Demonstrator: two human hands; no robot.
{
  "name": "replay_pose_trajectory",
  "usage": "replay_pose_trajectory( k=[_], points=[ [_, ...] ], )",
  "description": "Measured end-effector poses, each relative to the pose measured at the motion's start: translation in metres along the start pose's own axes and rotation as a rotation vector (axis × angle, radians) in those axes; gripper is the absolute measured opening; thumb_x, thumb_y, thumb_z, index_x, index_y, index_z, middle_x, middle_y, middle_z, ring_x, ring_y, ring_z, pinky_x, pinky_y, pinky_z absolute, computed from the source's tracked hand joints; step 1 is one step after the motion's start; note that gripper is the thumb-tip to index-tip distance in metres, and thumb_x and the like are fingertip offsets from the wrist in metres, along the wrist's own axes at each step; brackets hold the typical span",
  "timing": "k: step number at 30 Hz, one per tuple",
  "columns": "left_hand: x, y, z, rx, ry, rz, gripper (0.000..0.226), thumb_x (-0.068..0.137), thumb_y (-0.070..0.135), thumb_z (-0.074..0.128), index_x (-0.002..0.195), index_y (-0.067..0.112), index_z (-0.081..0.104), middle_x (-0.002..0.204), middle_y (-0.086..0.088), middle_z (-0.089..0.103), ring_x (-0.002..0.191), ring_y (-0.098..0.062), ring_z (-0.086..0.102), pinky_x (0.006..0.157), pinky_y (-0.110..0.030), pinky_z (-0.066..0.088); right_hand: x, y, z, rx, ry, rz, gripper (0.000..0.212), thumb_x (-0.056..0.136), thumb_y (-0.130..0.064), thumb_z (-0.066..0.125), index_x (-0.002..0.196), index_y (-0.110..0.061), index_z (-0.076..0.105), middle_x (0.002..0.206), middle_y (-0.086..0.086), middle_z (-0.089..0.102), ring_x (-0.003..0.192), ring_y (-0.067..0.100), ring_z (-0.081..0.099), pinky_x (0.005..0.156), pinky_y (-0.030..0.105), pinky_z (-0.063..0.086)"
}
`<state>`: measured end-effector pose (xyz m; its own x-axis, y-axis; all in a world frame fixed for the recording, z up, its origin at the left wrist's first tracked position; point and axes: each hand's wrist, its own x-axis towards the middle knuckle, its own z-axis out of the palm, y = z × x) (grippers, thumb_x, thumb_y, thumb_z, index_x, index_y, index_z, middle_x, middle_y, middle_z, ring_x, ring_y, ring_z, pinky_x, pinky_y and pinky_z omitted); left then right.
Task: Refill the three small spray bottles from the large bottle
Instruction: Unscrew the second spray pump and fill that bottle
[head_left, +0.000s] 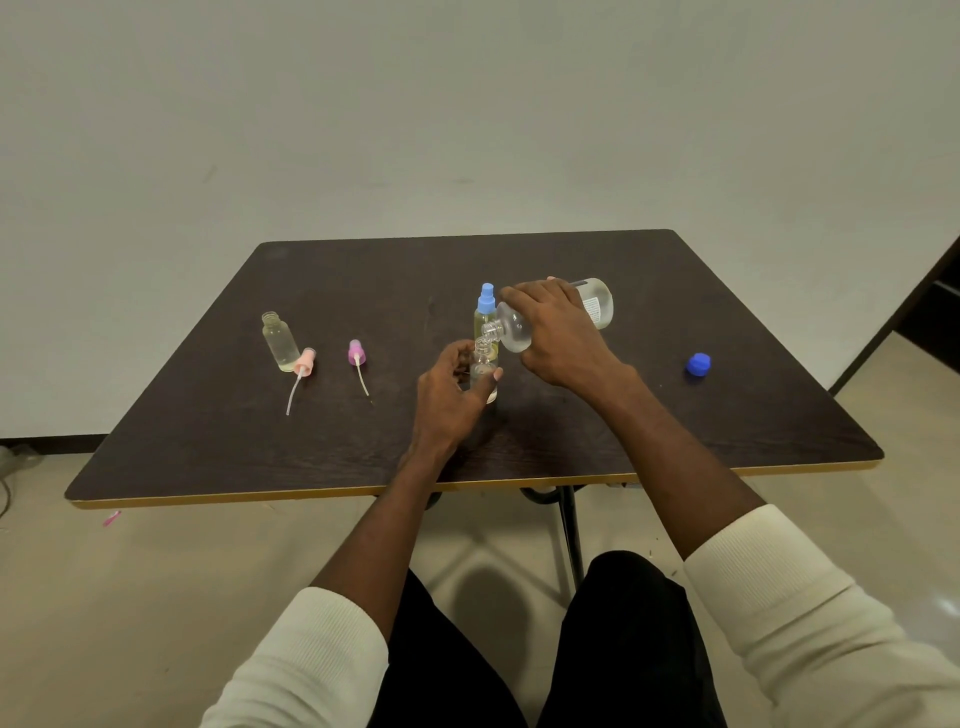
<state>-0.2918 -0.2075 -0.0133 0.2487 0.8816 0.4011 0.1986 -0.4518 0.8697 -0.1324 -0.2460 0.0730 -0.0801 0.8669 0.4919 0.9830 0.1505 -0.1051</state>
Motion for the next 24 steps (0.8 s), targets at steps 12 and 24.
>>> replay_pose_trajectory(
  k=[12, 24],
  points=[
    [-0.0009, 0.0015, -0.001, -0.008, -0.005, 0.012, 0.036, 0.086, 0.022, 0.078, 0.117, 0.026, 0.06, 0.099, 0.017, 0.068, 0.094, 0.004, 0.065, 0.08, -0.011, 0.05, -0.0006, -0.0024, -0.0034, -0.003, -0.005, 0.002, 0.061, 0.07, -0.004, 0.071, 0.129, -0.01, 0.054, 0.13, 0.007, 0.057, 0.122, 0.027, 0.046, 0.112, 0.036, 0.019],
    [-0.0005, 0.0002, -0.0003, 0.006, 0.002, 0.006, 0.038, 0.085, 0.025, 0.078, 0.119, 0.025, 0.061, 0.101, 0.014, 0.069, 0.095, -0.002, 0.066, 0.084, -0.023, 0.055, -0.0003, -0.0017, -0.0023, 0.007, -0.005, -0.006, 0.062, 0.069, -0.003, 0.071, 0.129, -0.01, 0.055, 0.128, 0.007, 0.057, 0.122, 0.026, 0.047, 0.113, 0.037, 0.019]
  ],
)
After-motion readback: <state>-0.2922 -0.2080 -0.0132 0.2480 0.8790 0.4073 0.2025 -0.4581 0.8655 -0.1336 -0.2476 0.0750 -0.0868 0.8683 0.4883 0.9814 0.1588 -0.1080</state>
